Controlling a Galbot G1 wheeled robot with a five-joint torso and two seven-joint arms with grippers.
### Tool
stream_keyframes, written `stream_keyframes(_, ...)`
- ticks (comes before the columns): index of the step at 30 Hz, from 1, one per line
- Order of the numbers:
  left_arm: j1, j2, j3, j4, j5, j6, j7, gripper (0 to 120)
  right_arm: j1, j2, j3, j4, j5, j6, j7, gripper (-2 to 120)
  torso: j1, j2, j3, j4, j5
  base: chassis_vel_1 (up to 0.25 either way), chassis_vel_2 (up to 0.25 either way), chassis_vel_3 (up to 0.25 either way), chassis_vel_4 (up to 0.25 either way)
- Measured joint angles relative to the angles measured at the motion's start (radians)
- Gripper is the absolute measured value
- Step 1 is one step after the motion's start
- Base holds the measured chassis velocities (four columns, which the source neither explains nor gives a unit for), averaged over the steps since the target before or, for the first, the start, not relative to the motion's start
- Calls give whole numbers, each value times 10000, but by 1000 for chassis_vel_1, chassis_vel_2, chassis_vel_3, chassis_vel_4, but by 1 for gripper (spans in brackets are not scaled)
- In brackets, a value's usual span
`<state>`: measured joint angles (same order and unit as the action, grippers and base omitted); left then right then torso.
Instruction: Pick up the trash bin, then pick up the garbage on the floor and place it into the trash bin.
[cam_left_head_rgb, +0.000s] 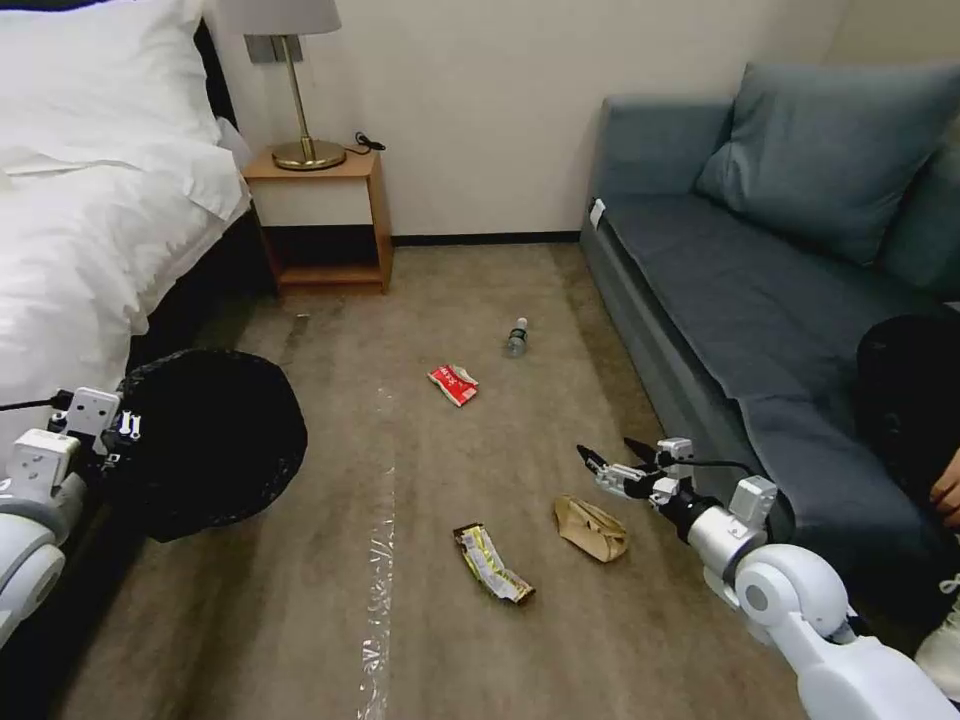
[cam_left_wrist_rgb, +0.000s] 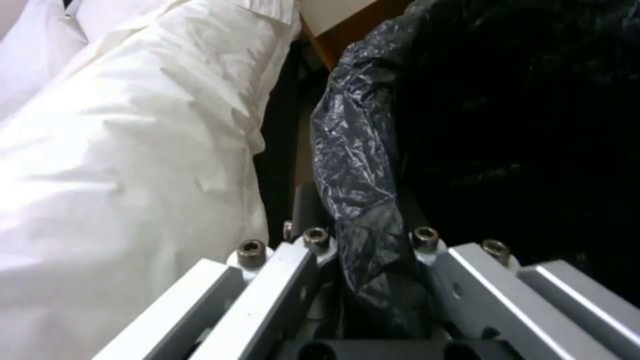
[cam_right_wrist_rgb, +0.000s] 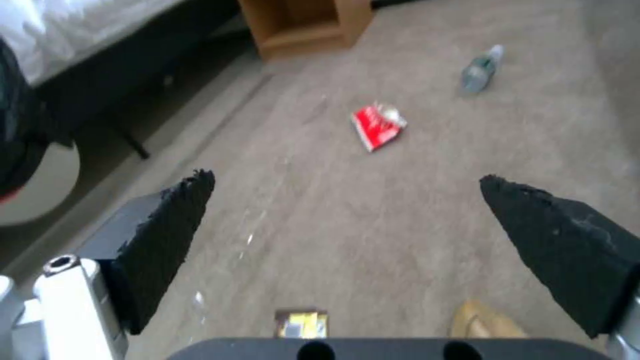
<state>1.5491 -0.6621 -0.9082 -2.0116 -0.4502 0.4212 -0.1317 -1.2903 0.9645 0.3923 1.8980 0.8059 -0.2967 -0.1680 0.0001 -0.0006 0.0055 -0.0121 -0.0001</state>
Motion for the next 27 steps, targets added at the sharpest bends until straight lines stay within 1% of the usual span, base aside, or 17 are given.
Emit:
stream_keyframes(2, 83, -27, -49, -81, 0, -52, 0, 5, 245, -93, -581, -83, -86, -278, 100, 100, 0, 0, -2, 0, -1, 0, 0, 0, 0)
stream_keyframes(3, 83, -27, -49, -81, 0, -52, 0, 5, 245, -93, -581, -83, -86, -278, 100, 100, 0, 0, -2, 0, -1, 0, 0, 0, 0)
stream_keyframes(5, 172, -58, -87, -167, 11, -130, 7, 5, 645, -98, -1330, -249, -86, -625, 205, 100, 0, 0, -1, 0, 1, 0, 0, 0, 0)
stream_keyframes(6, 172, -58, -87, -167, 11, -130, 7, 5, 645, -98, -1330, -249, -86, -625, 205, 100, 0, 0, -1, 0, 1, 0, 0, 0, 0)
stream_keyframes(8, 252, -109, -97, -281, 50, -161, 20, 5, 1164, -42, -2157, -550, -76, -853, 257, 100, 0, 0, -1, 0, -1, 0, 0, 0, 0)
stream_keyframes(9, 252, -109, -97, -281, 50, -161, 20, 5, 1164, -42, -2157, -550, -76, -853, 257, 100, 0, 0, -1, 0, -1, 0, 0, 0, 0)
stream_keyframes(11, 395, -246, -99, -455, 190, -170, 34, 5, 1857, 157, -3213, -1218, -75, -956, 334, 100, 0, 0, -1, 1, -1, 0, 0, 0, 0)
stream_keyframes(12, 395, -246, -99, -455, 190, -170, 34, 5, 1857, 157, -3213, -1218, -75, -956, 334, 100, 0, 0, -1, 1, -1, 0, 0, 0, 0)
stream_keyframes(14, 580, -372, -115, -632, 352, -194, 69, 5, 2442, 530, -4071, -2079, -164, -958, 353, 100, 0, 0, 0, 1, 0, 0, 0, 0, 0)
stream_keyframes(15, 580, -372, -115, -632, 352, -194, 69, 5, 2442, 530, -4071, -2079, -164, -958, 353, 100, 0, 0, 0, 1, 0, 0, 0, 0, 0)
stream_keyframes(17, 803, -513, -165, -842, 539, -262, 117, 5, 2817, 1025, -4714, -2963, -408, -888, 348, 100, 0, 0, 0, 3, 0, 0, 0, 0, 0)
stream_keyframes(18, 803, -513, -165, -842, 539, -262, 117, 5, 2817, 1025, -4714, -2963, -408, -888, 348, 100, 0, 0, 0, 3, 0, 0, 0, 0, 0)
stream_keyframes(21, 914, -621, -131, -1074, 660, -267, 150, 5, 2988, 1625, -5102, -4041, -1009, -644, 301, 100, 0, 0, 0, 3, 1, 0, 0, 0, 0)
stream_keyframes(22, 914, -621, -131, -1074, 660, -267, 150, 5, 2988, 1625, -5102, -4041, -1009, -644, 301, 100, 0, 0, 0, 3, 1, 0, 0, 0, 0)
stream_keyframes(24, 940, -651, -52, -1139, 734, -301, 193, 5, 2988, 1835, -5116, -4599, -1422, -442, 247, 100, 0, 0, 0, -1, 0, 0, 0, 0, 0)
stream_keyframes(27, 983, -701, -41, -1155, 794, -334, 222, 5, 3003, 1913, -5119, -4929, -1694, -264, 196, 100, 0, 0, 0, -1, 0, 0, 0, 0, 0)
